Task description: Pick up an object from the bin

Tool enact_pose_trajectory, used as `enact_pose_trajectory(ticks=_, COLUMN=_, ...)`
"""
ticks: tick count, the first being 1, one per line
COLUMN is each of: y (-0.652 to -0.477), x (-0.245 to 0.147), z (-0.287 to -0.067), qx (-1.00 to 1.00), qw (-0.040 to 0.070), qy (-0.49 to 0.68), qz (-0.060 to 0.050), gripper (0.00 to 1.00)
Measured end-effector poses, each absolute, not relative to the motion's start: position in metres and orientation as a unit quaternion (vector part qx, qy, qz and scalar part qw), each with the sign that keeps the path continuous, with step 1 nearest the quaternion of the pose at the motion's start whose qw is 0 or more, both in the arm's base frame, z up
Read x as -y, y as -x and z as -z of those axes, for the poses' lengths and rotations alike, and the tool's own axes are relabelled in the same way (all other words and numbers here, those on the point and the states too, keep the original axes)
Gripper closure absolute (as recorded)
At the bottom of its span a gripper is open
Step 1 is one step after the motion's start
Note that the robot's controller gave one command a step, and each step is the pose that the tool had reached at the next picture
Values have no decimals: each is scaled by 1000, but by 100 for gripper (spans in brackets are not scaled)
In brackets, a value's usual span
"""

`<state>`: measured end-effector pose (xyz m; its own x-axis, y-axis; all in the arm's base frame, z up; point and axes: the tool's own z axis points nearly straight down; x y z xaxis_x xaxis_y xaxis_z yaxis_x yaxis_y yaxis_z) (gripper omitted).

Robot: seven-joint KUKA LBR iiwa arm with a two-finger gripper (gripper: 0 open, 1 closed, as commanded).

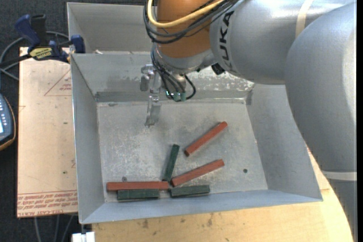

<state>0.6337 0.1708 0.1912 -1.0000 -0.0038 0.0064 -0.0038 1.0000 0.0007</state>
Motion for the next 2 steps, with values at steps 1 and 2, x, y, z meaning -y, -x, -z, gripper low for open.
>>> enact_pose_trajectory(ticks=1, y=-651, x=-47, z=-103, qx=959, qw=1, qy=-284, qz=0, gripper=0)
enact_pose_trajectory(ticks=2, y=-596, x=25, z=-115, qx=966, qw=1, qy=-259, qz=-1, gripper=0)
